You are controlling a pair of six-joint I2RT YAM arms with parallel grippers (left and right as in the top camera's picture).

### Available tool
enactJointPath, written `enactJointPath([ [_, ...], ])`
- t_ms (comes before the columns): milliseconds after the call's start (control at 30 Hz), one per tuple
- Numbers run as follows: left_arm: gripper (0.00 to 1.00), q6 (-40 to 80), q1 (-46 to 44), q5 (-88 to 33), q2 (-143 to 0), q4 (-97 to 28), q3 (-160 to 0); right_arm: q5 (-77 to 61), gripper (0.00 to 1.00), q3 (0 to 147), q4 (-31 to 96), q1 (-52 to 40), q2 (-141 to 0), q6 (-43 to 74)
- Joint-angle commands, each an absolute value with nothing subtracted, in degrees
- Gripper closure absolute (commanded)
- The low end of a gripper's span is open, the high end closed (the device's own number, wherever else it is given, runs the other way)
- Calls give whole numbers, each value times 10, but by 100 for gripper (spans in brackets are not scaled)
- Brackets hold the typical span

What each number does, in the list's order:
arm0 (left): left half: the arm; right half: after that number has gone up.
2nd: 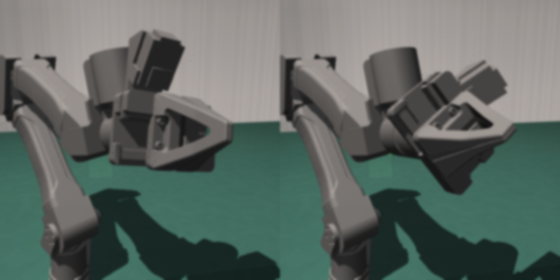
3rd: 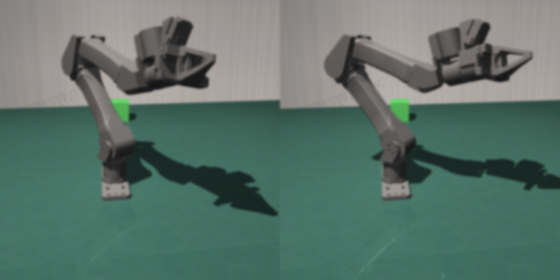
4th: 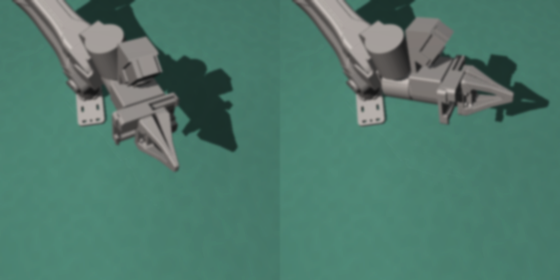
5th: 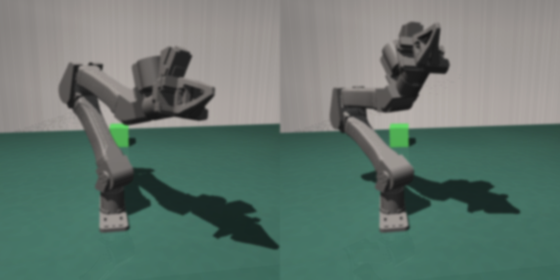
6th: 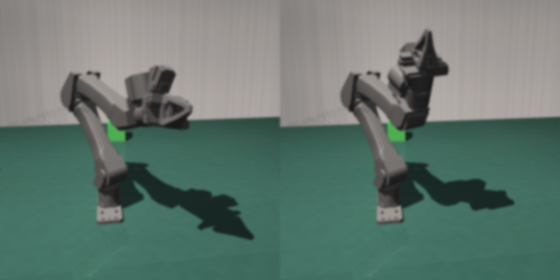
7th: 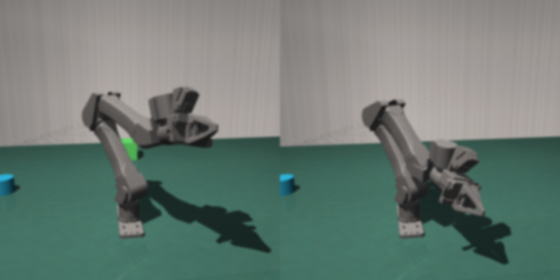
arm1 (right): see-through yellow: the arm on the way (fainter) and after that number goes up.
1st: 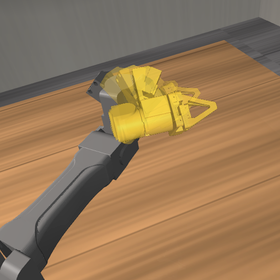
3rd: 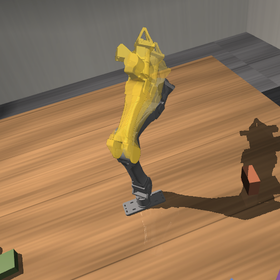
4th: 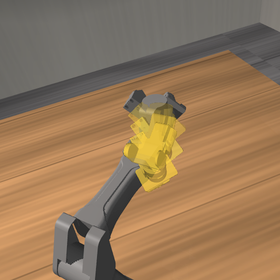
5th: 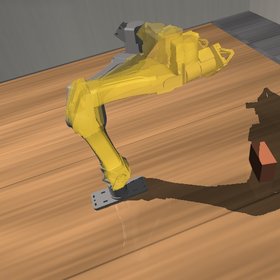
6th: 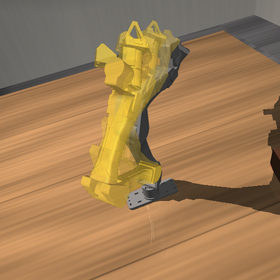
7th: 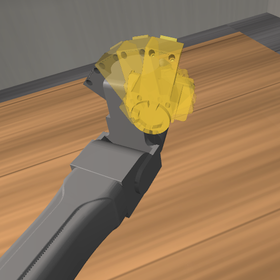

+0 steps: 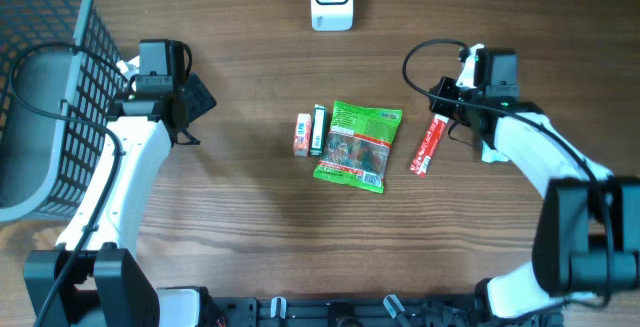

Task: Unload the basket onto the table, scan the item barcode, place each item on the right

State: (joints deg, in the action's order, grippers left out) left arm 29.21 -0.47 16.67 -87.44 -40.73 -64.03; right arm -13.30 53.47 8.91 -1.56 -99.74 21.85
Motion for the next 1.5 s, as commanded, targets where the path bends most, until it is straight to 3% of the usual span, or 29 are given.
enactJointPath([
  [0,0,287,-3,174,-877,-406,-641,-114,80,539,82,-14,-1043,209],
  [333,0,287,-3,174,-877,-406,-641,2,81,541,272,-13,-927,211],
  [467,0,287,-3,174,-877,-406,-641,2,77,540,373,-13,-885,209],
  [567,0,287,-3,174,-877,-406,-641,-16,76,541,382,-13,-877,180],
  [733,0,287,-3,174,-877,-406,-641,-113,96,536,407,-13,-887,201],
  [767,0,287,-3,174,-877,-406,-641,-117,96,531,410,-14,-889,202],
  [1100,0,287,-3,174,-877,-406,-641,-118,96,420,319,-46,-889,276],
  [1367,0,287,-3,174,-877,-406,-641,-114,95,340,150,-76,-889,321],
  [1467,0,287,-3,174,-877,-406,-641,-102,87,340,80,-76,-890,321],
])
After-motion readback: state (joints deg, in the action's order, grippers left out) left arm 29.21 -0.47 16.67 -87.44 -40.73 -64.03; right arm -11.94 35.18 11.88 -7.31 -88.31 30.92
